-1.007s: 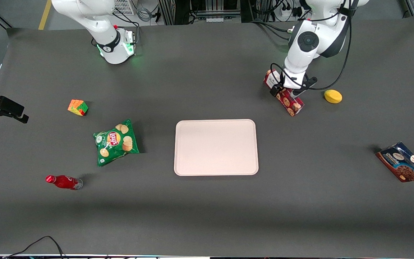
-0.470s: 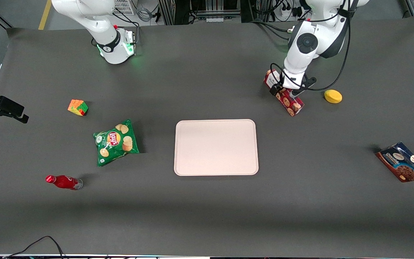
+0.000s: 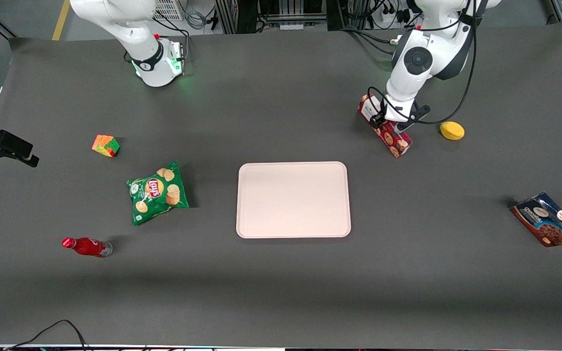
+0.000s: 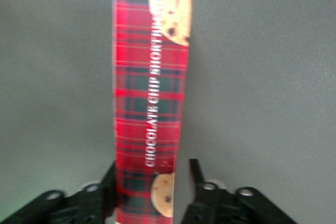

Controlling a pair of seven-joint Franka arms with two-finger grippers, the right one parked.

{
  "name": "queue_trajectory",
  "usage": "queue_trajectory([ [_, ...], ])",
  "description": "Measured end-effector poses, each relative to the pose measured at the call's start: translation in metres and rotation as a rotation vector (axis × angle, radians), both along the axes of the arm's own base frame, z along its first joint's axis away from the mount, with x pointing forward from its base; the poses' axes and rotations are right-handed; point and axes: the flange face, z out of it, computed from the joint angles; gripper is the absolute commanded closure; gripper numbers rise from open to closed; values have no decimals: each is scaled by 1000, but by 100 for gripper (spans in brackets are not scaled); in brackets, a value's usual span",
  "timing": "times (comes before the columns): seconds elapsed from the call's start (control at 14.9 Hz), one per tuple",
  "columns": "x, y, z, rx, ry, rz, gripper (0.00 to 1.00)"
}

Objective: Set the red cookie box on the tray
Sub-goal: 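Lift the red cookie box and carry it toward the pink tray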

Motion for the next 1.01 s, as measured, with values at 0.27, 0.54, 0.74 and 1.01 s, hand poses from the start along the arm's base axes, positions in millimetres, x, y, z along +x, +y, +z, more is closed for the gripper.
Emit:
queue_trajectory([
  [0.27,2,2,0,-4,-6,8,75],
  [0.54,4,3,2,-7,-10,7,89],
  [0.74,10,-1,7,-18,-27,-4,90],
  [1.01,32,-15,29,-56,-89,-64,91],
])
